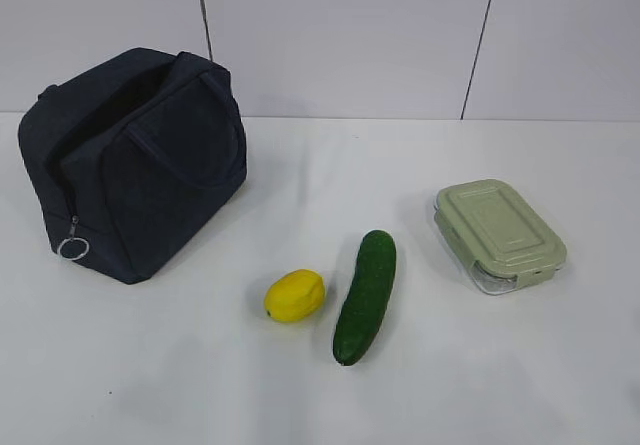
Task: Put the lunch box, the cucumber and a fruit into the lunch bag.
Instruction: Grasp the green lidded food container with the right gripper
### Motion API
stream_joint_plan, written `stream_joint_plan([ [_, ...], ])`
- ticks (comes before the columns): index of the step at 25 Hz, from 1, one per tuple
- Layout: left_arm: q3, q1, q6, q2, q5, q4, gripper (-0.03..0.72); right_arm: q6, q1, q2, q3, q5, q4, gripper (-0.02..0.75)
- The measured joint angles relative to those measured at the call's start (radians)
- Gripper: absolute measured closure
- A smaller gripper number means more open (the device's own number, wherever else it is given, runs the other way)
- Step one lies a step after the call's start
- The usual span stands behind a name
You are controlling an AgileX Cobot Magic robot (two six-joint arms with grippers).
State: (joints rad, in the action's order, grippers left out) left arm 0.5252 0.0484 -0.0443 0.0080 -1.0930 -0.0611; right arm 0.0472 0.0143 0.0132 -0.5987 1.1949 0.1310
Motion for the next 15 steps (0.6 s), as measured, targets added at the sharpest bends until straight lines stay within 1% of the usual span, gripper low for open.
stream_joint_plan([
  [2,0.0,0.0,0.0,0.0,0.0,0.0,0.448,0.008,0.0,0.058,-0.021,0.002,0.021,0.202],
  [3,0.0,0.0,0.0,0.0,0.0,0.0,0.448,0.019,0.0,0.085,-0.026,0.002,0.054,0.15],
  [4,0.0,0.0,0.0,0.0,0.0,0.0,0.448,0.031,0.0,0.116,-0.034,0.002,0.104,0.115],
  [5,0.0,0.0,0.0,0.0,0.0,0.0,0.448,0.044,0.0,0.145,-0.04,0.002,0.152,0.102],
  [7,0.0,0.0,0.0,0.0,0.0,0.0,0.448,0.076,0.007,0.185,-0.05,0.004,0.263,0.09],
  [9,0.0,0.0,0.0,0.0,0.0,0.0,0.448,0.101,0.008,0.203,-0.068,0.004,0.325,0.087],
  [12,0.0,0.0,0.0,0.0,0.0,0.0,0.448,0.146,0.016,0.209,-0.094,0.006,0.348,0.087],
  [15,0.0,0.0,0.0,0.0,0.0,0.0,0.448,0.169,0.049,0.213,-0.105,0.029,0.348,0.095],
])
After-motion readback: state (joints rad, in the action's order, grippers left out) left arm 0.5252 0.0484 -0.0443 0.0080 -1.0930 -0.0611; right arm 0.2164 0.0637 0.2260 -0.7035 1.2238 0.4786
